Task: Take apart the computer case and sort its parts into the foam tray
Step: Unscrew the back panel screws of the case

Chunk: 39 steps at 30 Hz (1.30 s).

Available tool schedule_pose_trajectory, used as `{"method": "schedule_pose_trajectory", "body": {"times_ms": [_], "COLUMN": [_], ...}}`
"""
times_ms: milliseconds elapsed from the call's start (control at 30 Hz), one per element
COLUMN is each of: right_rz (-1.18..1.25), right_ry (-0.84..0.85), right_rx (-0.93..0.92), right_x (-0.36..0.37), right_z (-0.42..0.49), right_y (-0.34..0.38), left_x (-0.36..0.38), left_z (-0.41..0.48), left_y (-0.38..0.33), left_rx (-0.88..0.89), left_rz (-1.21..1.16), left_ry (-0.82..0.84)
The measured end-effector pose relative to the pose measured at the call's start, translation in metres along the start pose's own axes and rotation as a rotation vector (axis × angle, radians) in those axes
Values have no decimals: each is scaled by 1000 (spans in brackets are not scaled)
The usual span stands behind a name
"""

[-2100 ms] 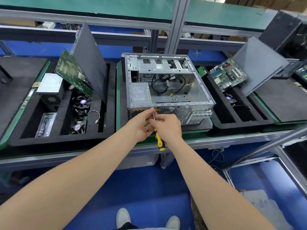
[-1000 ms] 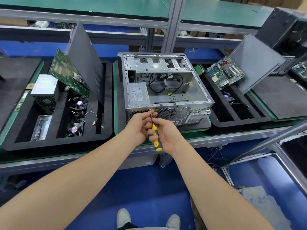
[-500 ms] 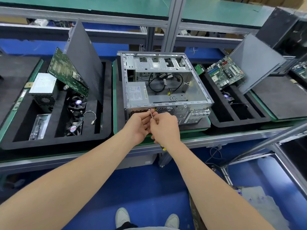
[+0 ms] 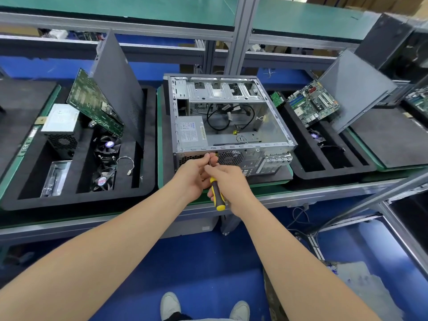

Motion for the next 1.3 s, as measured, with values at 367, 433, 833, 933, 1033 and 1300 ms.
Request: {"method": "schedule_pose_trajectory", "body": {"times_ms": [367,433,833,933,1033,1300], "right_rz": [567,504,350,299,309,429], "right_ry": [253,208,153,130,84,-200], "right_rx": [225,212,141,116,118,120], "right_x": [22,20,17,11,2,-70], "right_z": [-10,-9,-3,-1,0,-7], "right_y": [-11,-14,-30,-38,-48,-70], "left_x": [0,3,-2,-1,8,84], "left_z": [-6,-6,-2,0,3,25], "left_y": [0,0,8,15,23,68], "left_rx": [-78,-76,-38,-40,-33,-95], "left_rz": [-204,-206,-199,-170,-115,101], "left_ry": [107,88,42,31,34,90]}}
Point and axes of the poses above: each hand's wrist, its own z-axis towards the middle knuckle, its own x-axis out of the palm, y = z × x, the point moved 5 cm from there along z, towards the middle knuckle, and after that the axes turned 2 degrees about y, right-handed, at the moved point
